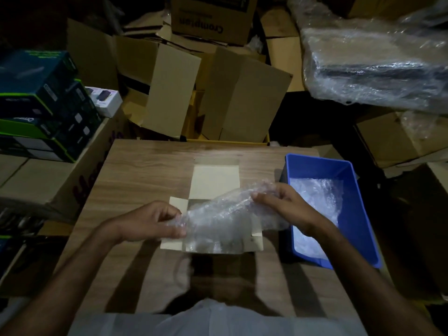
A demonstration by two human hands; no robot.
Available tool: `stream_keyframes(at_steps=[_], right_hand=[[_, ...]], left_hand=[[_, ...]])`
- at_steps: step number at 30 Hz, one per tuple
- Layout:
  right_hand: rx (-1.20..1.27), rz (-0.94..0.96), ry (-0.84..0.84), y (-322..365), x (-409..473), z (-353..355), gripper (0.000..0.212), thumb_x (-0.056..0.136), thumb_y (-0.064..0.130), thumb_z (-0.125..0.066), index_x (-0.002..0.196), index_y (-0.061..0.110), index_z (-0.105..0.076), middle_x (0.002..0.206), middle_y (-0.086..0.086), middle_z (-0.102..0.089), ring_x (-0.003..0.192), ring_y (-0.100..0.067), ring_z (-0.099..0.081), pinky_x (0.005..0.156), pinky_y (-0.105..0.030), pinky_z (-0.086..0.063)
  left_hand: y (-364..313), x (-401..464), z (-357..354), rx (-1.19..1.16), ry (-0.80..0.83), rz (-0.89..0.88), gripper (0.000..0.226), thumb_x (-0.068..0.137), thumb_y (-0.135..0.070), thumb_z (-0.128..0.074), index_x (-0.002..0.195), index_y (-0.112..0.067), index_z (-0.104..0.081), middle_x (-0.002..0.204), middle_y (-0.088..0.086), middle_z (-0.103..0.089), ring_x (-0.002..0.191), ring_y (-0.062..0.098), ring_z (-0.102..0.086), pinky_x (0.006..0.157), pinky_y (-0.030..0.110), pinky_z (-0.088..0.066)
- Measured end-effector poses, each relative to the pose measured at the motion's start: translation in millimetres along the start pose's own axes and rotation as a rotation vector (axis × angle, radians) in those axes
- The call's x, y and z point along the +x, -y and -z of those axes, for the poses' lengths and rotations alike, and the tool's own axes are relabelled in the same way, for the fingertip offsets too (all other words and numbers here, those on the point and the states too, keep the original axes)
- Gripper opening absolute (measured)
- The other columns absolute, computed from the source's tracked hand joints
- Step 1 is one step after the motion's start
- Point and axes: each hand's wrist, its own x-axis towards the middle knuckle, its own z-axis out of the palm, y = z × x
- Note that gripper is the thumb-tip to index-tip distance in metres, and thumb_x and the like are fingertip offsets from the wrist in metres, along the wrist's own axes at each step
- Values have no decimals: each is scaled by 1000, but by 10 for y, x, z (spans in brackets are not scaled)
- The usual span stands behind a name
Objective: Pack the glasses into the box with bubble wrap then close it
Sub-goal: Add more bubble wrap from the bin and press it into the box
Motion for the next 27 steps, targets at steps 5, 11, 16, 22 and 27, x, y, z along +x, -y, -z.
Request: stream_keyframes(at_steps=[5,11,16,22,27], right_hand=[[322,0,46,240,156,-176,42,85,34,-79,107,-2,-70,104,-25,-72,93,-32,-69,90,-45,-54],[1181,-183,179,-236,43,-374,112,64,68,-84,149,6,-46,149,-22,-51,138,-38,-48,124,-49,-20],[735,-170,9,-326,-10,-692,54,86,28,-77,133,6,-60,127,-19,-69,117,-38,-66,91,-43,-57],[280,-11,-266,-213,7,-718,81,87,12,-78,147,27,-26,145,1,-51,116,-8,-63,87,-24,-54],[14,203,-133,-353,-56,-620,105,77,11,-87,157,38,-24,145,38,-30,125,24,-40,92,-8,-49]], left_hand=[[-528,225,-289,-137,66,16,46,87,-21,-77,130,-19,-60,121,-2,-73,111,15,-70,90,30,-57],[-475,348,-498,-461,-356,-62,31,91,-17,-69,120,-5,-64,107,12,-77,94,25,-73,81,39,-58],[-329,373,-753,-704,-470,-47,30,92,-10,-68,120,-6,-62,113,12,-76,107,26,-72,84,31,-61],[-283,314,-756,-573,-756,-29,53,94,-2,-66,138,-21,-45,98,3,-73,89,9,-74,66,14,-55],[-193,214,-608,-442,-521,-93,79,81,7,-78,145,-31,-52,124,13,-61,107,16,-71,87,27,-59]])
